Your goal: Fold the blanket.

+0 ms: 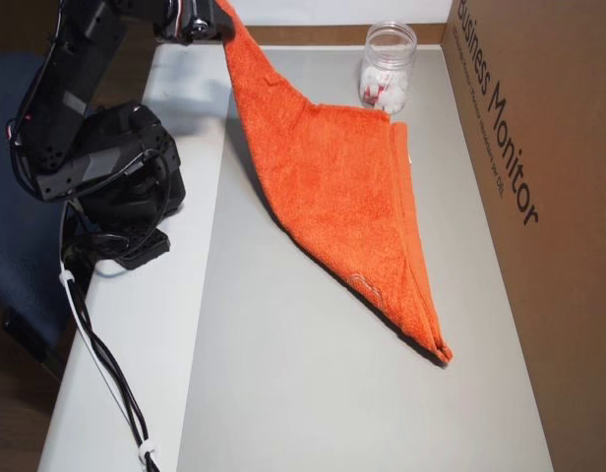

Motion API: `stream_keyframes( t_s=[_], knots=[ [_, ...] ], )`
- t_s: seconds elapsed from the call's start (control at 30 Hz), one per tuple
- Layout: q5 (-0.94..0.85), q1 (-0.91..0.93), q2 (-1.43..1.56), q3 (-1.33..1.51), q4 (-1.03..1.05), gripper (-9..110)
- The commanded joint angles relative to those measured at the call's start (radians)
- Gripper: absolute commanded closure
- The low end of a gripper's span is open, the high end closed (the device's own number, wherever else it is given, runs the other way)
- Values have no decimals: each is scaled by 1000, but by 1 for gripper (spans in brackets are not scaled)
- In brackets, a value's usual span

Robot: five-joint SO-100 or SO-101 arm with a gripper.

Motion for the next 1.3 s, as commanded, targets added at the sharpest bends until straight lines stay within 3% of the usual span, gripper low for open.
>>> stream_keyframes(
  t_s=[0.0,0.5,1.27],
  knots=[
    [28,34,5,-83,-18,102],
    [229,199,-15,-236,-20,102],
    [644,618,-443,-592,-20,102]
  ],
)
